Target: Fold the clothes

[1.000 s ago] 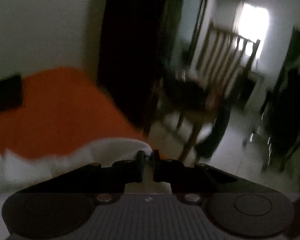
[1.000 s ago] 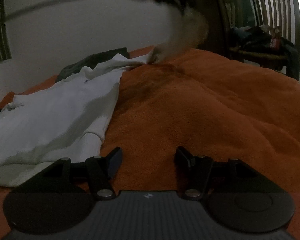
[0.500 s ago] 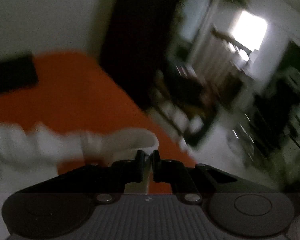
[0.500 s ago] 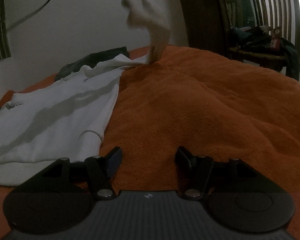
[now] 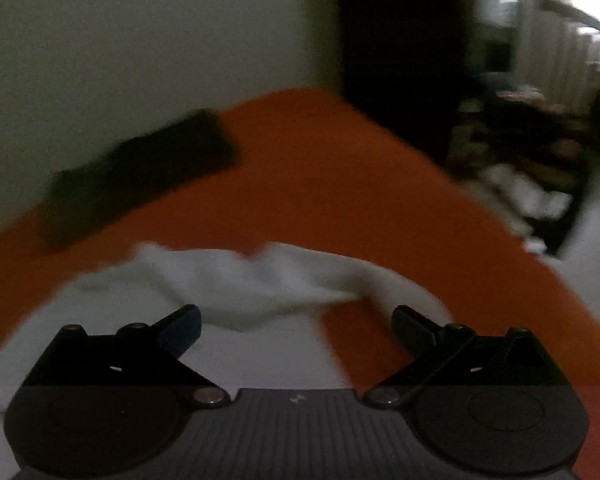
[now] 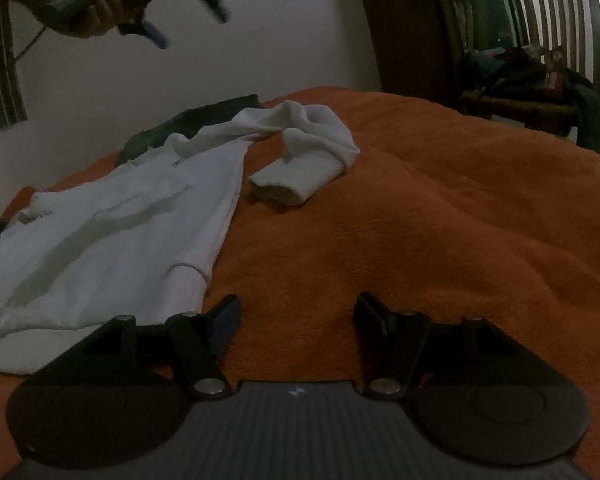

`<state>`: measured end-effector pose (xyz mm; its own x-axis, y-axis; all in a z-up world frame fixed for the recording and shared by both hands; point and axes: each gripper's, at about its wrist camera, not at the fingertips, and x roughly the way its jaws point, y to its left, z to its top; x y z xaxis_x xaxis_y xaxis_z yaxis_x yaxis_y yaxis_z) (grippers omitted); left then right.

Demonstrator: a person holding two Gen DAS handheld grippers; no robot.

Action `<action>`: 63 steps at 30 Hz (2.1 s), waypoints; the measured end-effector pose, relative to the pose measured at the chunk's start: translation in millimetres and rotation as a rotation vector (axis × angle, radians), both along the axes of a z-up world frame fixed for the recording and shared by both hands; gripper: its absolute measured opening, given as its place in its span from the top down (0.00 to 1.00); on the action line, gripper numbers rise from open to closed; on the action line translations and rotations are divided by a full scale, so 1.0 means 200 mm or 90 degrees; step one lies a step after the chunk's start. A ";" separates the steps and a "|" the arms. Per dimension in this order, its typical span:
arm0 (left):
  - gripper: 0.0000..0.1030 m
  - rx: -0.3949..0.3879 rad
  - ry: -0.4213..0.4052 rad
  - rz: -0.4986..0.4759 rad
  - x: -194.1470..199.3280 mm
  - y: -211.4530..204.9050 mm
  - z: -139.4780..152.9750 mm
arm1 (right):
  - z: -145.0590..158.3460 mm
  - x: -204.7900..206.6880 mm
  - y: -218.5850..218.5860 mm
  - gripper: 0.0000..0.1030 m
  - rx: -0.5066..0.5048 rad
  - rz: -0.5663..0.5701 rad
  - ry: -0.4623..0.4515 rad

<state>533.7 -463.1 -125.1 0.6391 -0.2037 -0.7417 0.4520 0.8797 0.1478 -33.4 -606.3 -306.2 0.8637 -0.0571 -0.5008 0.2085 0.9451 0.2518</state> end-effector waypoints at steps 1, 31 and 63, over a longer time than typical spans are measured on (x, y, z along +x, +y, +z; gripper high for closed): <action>0.00 -0.018 0.001 0.024 0.07 0.02 0.00 | 0.00 -0.01 0.00 0.34 0.005 0.001 -0.004; 0.84 -0.254 0.023 0.062 1.42 -0.08 -0.73 | -0.02 0.06 0.11 0.32 -0.095 -0.004 0.046; 0.00 -0.108 0.061 -0.183 -0.46 0.10 -0.97 | 0.15 -0.06 0.07 0.31 -0.137 -0.045 0.019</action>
<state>441.0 -443.8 -319.4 0.4664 -0.4914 -0.7356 0.6899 0.7225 -0.0452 -45.9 -591.3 -276.5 0.8390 -0.2248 -0.4955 0.2797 0.9593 0.0385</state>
